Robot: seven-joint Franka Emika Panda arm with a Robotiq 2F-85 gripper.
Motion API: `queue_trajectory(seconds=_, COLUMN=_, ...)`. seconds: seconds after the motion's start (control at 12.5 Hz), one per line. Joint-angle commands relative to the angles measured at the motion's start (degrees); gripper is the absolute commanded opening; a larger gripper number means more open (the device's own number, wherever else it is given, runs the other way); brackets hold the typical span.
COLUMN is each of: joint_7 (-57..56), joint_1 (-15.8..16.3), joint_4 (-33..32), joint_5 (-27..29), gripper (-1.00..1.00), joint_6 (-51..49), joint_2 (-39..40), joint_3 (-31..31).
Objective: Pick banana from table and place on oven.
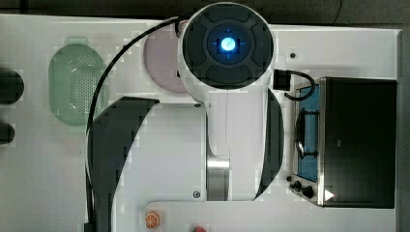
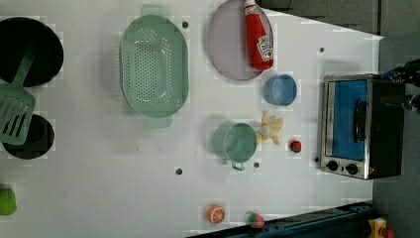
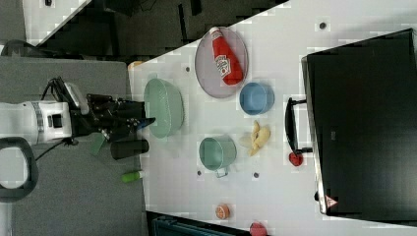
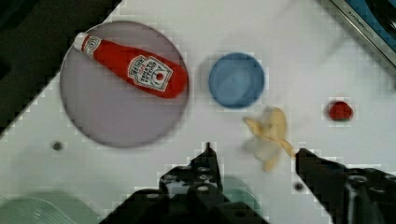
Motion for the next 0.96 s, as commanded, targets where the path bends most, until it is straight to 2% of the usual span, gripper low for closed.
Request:
queue_trajectory(seconds=0.08, joint_7=0.9, joint_1=-1.6, joint_4=-14.2, joint_5=-0.3, gripper=0.59, joint_6=-7.0, joint_2=-21.8, joint_3=-3.0)
queue_trajectory(seconds=0.24, joint_7=0.9, joint_1=-1.6, joint_4=-14.2, joint_5=-0.3, gripper=1.00, joint_6=-7.0, joint_2=-21.8, joint_3=-2.9)
queue_trajectory(seconds=0.64, joint_7=0.9, joint_1=-1.5, joint_4=-16.5, joint_5=-0.3, gripper=1.00, joint_6=-4.1, joint_2=-18.3, joint_3=-2.9)
queue_trajectory(seconds=0.96, joint_7=0.9, joint_1=-1.5, joint_4=-23.1, joint_5=-0.3, gripper=1.00, joint_6=7.0, joint_2=-12.8, joint_3=-2.8)
